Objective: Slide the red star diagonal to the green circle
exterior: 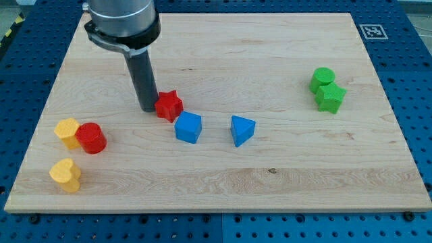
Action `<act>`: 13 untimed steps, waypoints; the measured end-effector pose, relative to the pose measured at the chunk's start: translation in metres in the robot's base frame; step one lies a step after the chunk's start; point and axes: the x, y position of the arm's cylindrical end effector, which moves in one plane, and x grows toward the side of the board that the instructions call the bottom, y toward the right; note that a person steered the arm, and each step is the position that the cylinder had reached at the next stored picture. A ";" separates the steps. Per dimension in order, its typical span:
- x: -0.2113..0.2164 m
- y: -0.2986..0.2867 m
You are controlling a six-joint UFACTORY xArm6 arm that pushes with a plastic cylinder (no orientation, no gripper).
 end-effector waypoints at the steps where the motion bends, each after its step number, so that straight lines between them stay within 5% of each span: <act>1: 0.030 0.000; 13: -0.059 0.064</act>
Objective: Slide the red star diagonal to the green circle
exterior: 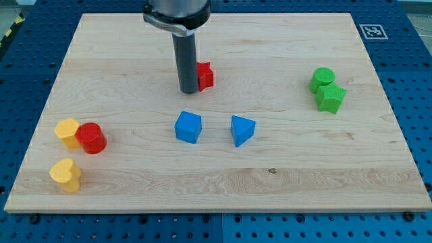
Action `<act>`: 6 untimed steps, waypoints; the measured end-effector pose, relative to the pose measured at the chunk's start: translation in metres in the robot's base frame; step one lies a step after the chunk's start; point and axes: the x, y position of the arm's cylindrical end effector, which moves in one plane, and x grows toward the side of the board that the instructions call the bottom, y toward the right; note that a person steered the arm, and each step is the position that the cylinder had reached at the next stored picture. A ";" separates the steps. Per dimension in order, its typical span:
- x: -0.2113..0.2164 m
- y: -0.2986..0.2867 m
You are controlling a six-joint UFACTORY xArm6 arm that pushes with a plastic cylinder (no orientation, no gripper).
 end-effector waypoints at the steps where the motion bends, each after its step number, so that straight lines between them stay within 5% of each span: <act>1: -0.010 0.005; 6: -0.045 0.051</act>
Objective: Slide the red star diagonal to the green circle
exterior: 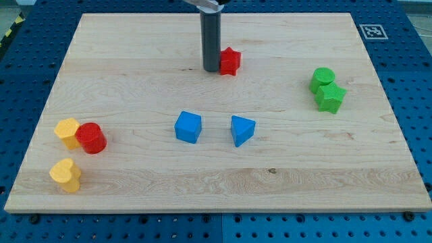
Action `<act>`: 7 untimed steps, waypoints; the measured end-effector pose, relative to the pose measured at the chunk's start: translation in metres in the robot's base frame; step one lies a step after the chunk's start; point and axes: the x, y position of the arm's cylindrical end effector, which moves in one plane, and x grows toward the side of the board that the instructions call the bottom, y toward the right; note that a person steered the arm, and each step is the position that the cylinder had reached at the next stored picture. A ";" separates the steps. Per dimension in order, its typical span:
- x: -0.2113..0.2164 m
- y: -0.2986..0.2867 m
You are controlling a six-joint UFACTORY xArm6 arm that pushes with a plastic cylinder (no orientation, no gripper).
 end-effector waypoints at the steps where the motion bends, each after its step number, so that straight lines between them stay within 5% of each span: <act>1: 0.000 0.015; 7: -0.043 0.074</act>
